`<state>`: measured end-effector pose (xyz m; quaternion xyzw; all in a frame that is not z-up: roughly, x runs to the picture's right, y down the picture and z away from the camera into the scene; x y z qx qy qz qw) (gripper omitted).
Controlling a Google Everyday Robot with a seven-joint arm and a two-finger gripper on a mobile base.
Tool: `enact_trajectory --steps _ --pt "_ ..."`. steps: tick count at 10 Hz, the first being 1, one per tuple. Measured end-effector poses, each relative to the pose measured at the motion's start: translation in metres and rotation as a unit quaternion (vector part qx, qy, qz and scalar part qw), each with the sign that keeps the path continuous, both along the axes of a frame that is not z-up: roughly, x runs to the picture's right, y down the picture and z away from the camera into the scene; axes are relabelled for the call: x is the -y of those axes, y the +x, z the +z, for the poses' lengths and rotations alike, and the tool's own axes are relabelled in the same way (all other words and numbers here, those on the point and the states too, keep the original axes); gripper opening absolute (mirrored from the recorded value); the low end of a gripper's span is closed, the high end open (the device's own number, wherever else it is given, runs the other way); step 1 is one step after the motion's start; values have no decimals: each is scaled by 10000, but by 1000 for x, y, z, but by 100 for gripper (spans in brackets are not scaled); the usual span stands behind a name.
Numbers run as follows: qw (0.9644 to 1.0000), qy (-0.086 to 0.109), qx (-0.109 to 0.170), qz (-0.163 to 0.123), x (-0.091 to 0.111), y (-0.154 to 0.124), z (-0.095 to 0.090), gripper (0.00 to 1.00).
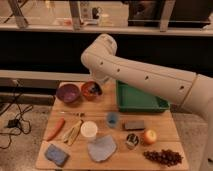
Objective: Wipe red bowl with brush
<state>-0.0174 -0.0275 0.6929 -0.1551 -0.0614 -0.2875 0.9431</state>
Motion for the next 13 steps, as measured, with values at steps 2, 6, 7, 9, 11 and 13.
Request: enact_trajectory --steps 2,6,7,9,11,13 --pt "9999 -74 -87 78 -16 16 1 0" --pt "9991 -330 -190 202 -59 35 26 0" --pt "9989 -371 -168 243 -69 37 33 0" --pt "9987 -440 -52 248 -85 30 44 0" --pt "9987 -470 66 168 -87 11 55 0" --pt "9988 -476 134 73 -86 -4 67 0"
